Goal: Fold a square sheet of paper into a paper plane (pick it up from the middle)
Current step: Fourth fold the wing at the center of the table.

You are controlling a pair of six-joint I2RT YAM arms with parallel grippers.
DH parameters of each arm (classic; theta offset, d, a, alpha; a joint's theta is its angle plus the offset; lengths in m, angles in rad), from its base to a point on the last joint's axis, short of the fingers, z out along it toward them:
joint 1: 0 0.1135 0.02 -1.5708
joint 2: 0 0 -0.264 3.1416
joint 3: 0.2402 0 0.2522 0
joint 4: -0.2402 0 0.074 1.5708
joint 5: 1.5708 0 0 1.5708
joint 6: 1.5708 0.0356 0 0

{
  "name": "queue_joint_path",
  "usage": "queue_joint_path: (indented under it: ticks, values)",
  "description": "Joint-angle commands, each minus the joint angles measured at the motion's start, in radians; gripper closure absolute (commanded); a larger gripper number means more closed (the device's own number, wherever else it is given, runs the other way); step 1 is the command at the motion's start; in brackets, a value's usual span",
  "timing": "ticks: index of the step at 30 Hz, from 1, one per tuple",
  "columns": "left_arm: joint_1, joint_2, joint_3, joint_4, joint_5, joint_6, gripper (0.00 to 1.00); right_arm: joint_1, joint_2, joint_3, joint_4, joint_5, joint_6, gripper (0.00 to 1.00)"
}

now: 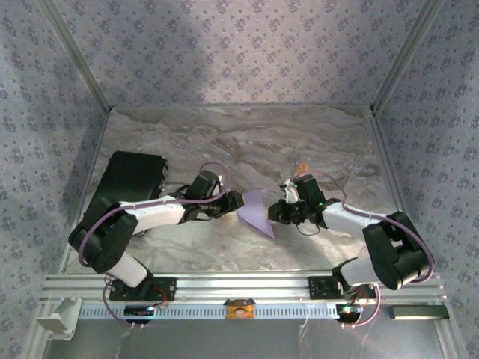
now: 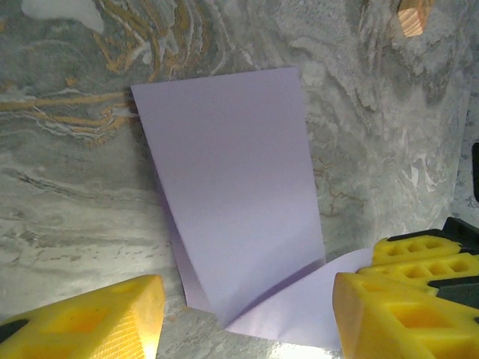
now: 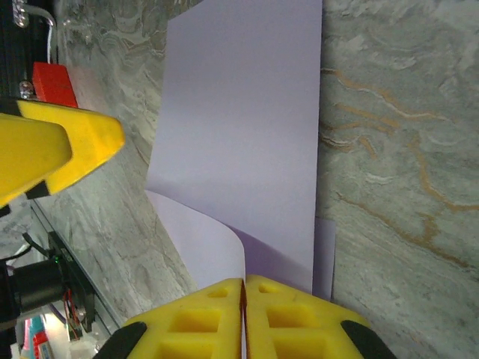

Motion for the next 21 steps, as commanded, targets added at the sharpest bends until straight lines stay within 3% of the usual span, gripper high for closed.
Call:
queue_joint_path:
  ticks: [1,12,21]
  values:
    - [0.005,0.03,0.002,0.058,0.054,-0.025,0.39,-0.018,-0.031,-0.027,0.038,-0.034,0.016,0.89]
    - [0.005,0.108,0.036,0.131,0.105,-0.056,0.4,-0.035,-0.047,-0.053,0.052,-0.032,0.049,0.89]
    - [0.0,0.126,0.053,0.151,0.104,-0.071,0.57,-0.039,-0.043,-0.053,0.05,-0.03,0.047,0.87]
